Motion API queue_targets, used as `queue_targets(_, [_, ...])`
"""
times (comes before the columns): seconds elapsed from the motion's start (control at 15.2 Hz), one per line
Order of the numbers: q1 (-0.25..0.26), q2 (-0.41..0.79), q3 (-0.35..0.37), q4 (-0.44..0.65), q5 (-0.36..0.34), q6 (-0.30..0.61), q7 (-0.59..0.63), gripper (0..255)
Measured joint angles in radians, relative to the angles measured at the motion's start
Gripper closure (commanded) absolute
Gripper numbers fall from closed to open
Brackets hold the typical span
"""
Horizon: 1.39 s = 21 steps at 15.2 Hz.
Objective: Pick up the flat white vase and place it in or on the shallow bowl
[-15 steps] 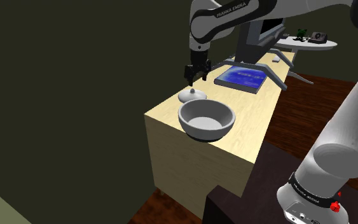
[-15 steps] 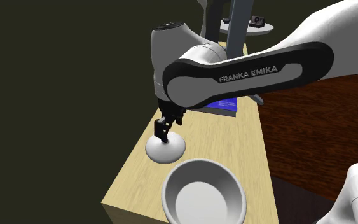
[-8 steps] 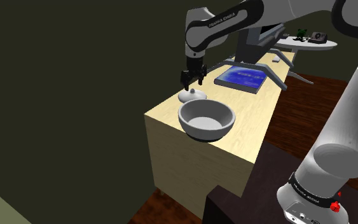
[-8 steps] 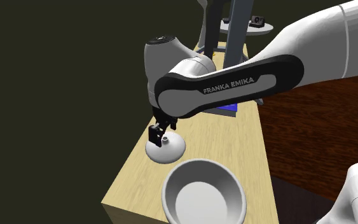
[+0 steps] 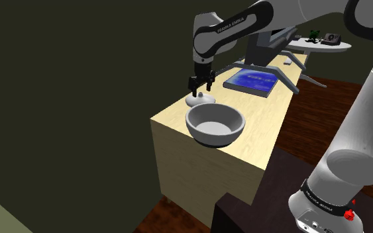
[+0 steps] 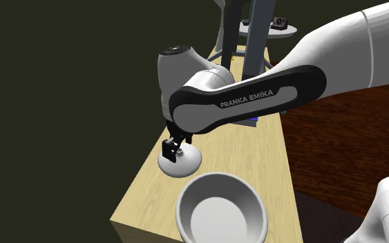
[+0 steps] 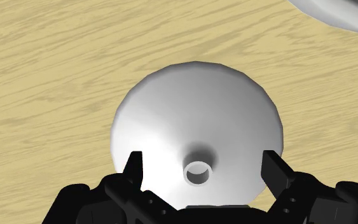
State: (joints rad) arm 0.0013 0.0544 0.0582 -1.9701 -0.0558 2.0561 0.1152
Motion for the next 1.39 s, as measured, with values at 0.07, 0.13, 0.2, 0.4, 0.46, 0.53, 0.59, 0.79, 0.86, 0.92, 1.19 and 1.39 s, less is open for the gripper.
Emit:
queue_targets(0.07, [0.000,0.000,0.000,0.000,0.000,0.000,0.000,255])
queue_targets(0.13, [0.000,0.000,0.000,0.000,0.000,0.000,0.000,255])
queue_targets(0.2, [0.000,0.000,0.000,0.000,0.000,0.000,0.000,255])
queue_targets(0.4, [0.000,0.000,0.000,0.000,0.000,0.000,0.000,255])
queue_targets(0.46, [0.000,0.000,0.000,0.000,0.000,0.000,0.000,255])
queue_targets(0.53, [0.000,-0.001,0.000,0.000,0.000,0.000,0.000,255])
queue_targets(0.59, [0.000,-0.001,0.000,0.000,0.000,0.000,0.000,255])
queue_targets(0.79, [0.000,-0.003,0.000,0.002,0.000,-0.006,0.000,255])
queue_targets(0.86, [0.000,-0.006,0.000,0.009,0.001,-0.015,-0.001,255])
queue_targets(0.92, [0.000,-0.011,0.000,0.013,0.001,-0.024,-0.002,255])
queue_targets(1.19, [0.000,-0.017,0.000,0.062,0.003,-0.078,-0.005,255])
queue_targets(1.39, [0.001,-0.026,0.001,0.088,0.004,-0.114,-0.005,255])
